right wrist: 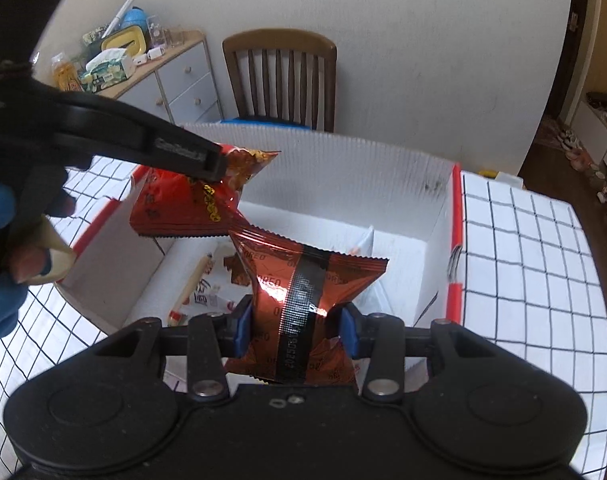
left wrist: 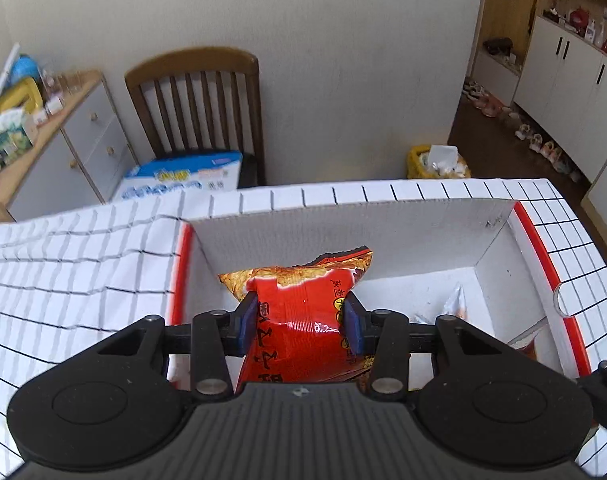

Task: Organize snacks
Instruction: 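Carry the red chip bag with the left gripper while the right gripper carries the brown bag over the box, then open both grippers over the red box, dropping the red and brown bags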

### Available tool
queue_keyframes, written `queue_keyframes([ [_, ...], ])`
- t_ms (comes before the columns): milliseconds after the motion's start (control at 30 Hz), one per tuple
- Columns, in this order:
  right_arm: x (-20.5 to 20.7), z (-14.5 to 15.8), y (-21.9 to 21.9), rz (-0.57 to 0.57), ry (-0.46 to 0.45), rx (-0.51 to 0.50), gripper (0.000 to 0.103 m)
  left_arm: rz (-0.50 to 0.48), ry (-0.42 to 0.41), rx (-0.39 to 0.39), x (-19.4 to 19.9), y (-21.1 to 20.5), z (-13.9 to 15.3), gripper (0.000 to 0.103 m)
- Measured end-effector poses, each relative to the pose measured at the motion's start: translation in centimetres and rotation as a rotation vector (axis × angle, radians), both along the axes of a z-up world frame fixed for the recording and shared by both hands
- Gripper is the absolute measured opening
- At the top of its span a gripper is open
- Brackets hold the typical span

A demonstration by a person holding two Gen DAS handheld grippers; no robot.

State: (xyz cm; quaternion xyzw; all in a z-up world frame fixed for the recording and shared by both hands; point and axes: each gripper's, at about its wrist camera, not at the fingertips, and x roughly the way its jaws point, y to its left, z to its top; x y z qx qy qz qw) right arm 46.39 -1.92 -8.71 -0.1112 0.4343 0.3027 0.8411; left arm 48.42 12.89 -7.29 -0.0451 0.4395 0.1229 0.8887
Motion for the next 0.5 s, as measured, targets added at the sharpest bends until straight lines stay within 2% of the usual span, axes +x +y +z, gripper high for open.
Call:
queue_keyframes([
  [133, 0.1, -0.6, 0.5, 0.008, 0.0, -0.029, 0.042, -0.015, 0.009, -0.003, 0.6, -0.4, -0.8, 0.043],
  [333, 0.0, -1.3, 0.5, 0.002, 0.032, -0.02, 0.042, -0.008, 0.056, -0.011, 0.8, -0.3, -2.5, 0.043],
  [500, 0.4, -1.8, 0.2, -0.011, 0.047, -0.027, 0.043, -0.006, 0.061, -0.017, 0.9, -0.2, -2.5, 0.043],
])
